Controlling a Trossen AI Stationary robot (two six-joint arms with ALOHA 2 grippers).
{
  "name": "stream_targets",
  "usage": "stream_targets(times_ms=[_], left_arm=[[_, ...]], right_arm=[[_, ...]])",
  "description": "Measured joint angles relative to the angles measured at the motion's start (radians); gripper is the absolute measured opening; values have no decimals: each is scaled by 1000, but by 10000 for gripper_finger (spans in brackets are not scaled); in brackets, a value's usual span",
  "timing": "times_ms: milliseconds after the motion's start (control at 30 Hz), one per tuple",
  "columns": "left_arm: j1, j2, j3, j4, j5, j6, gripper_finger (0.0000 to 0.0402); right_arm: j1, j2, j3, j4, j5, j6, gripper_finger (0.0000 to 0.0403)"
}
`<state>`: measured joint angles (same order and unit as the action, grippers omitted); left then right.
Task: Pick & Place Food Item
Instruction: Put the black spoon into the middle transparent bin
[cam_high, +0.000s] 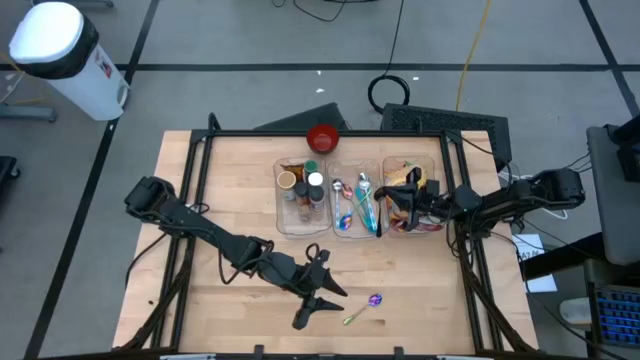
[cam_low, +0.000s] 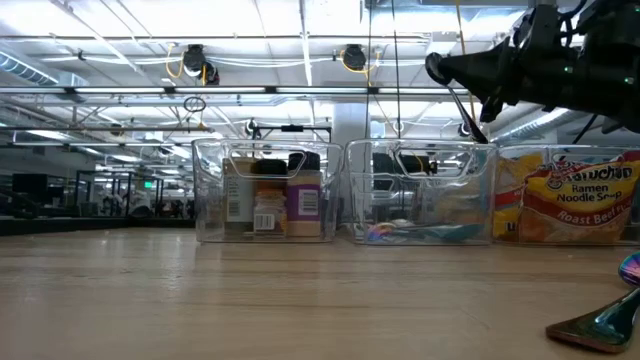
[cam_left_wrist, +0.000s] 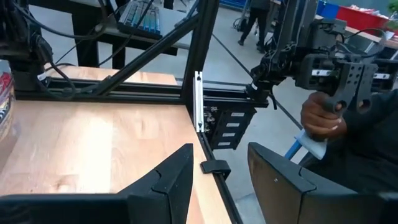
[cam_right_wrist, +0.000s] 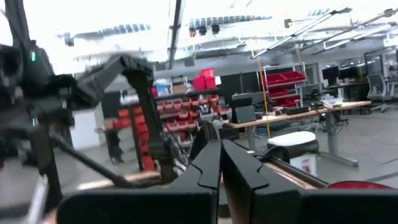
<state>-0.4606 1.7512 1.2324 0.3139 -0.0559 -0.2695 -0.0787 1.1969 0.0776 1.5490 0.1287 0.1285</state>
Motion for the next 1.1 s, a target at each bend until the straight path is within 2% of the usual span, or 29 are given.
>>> stream_targets(times_ms=[233,533,733,900,1100], left_arm=[[0,0,0,-4,0,4,159],[0,0,0,-4,1,20,159],[0,0,0,-4,1,22,159],[0,0,0,-4,1,21,159],[0,0,0,-5,1,21,159]], right_arm=[[4,0,-1,-19,-2,-254,1],[9,1,32,-3,0,-211,0],[8,5,63,-183,27,-346,0],[16,4,64,-211,27,-275,0],[43,0,65,-207,27,-273,0]])
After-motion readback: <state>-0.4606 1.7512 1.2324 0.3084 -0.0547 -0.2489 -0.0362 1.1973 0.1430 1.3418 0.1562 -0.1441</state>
